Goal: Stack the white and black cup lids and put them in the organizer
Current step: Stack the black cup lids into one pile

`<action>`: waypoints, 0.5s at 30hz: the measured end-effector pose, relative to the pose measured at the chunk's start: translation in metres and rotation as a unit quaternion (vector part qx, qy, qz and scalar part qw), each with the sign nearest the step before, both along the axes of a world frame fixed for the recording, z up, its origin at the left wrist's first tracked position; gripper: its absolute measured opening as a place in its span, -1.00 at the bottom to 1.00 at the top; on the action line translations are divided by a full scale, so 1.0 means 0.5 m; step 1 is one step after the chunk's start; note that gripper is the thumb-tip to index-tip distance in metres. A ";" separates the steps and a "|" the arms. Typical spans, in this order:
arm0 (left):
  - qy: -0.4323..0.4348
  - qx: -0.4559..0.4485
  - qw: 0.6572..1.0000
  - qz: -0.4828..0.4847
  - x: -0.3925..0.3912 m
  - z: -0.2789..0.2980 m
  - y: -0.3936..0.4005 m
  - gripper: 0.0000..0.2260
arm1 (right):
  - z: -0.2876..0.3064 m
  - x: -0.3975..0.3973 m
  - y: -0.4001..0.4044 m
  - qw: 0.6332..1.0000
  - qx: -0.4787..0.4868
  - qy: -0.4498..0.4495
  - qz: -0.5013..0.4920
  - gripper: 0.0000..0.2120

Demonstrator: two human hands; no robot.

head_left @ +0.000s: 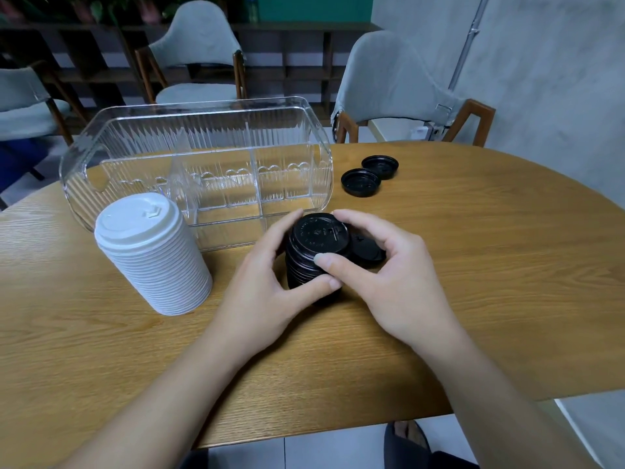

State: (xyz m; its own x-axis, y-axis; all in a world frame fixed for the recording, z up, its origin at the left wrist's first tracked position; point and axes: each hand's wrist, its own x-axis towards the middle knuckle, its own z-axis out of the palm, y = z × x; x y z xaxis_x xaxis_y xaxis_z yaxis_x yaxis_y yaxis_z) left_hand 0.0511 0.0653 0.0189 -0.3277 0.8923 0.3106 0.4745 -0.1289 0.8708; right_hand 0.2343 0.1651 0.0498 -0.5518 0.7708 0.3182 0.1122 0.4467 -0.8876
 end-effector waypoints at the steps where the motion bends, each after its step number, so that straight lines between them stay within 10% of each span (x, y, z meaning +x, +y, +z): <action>1: 0.000 0.001 1.000 -0.004 0.001 -0.001 0.001 -0.15 | -0.002 0.000 0.000 1.000 0.007 -0.010 0.001 -0.46; 15: -0.002 -0.009 1.000 0.006 -0.002 0.003 -0.003 -0.20 | -0.001 -0.009 0.010 0.998 -0.024 -0.032 0.044 -0.43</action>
State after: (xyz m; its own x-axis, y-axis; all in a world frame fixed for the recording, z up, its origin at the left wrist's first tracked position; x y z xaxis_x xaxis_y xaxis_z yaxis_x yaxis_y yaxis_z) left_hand 0.0502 0.0638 0.0202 -0.3399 0.8934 0.2940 0.4724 -0.1082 0.8747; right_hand 0.2297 0.1701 0.0492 -0.6357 0.7323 0.2441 0.1314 0.4142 -0.9006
